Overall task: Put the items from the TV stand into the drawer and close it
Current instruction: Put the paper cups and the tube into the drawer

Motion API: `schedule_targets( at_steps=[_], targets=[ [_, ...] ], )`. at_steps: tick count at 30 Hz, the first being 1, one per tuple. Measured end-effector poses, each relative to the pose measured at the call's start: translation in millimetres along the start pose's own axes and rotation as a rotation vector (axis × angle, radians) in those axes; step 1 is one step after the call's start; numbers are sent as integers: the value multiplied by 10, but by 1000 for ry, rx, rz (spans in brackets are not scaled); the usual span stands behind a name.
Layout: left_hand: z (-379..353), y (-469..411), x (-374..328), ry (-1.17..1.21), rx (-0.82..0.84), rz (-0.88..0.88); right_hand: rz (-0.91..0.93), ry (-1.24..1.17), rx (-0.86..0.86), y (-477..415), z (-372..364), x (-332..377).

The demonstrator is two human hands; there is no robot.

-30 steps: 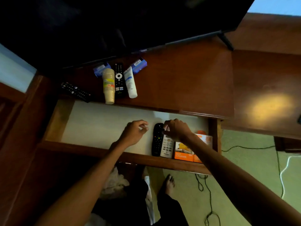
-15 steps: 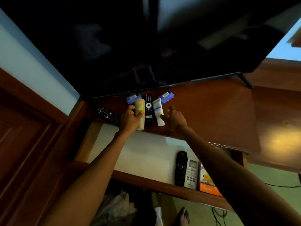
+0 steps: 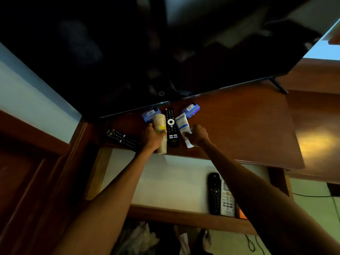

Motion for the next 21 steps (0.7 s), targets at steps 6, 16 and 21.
schedule_targets(
  at_steps=[6,16,21],
  targets=[
    [63,402,57,121,68,-165,20,-116,-57,422,189,-292],
    [-379,1444,534,72,329,-365,49,-283,-17,1582,277,-1016],
    [-636,1608,738,-28,366,-362,60,-317,-16,1931,67,-1313]
  ],
)
Point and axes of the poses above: each hand's wrist, its own y-axis away from the middle knuckle, its own z-axis out of the back of the hand, x = y × z, the point moved 2 cm from there along -y, towards the middle knuckle, and after that the axes turned 8 degrees about z, right-handed, at the moved point
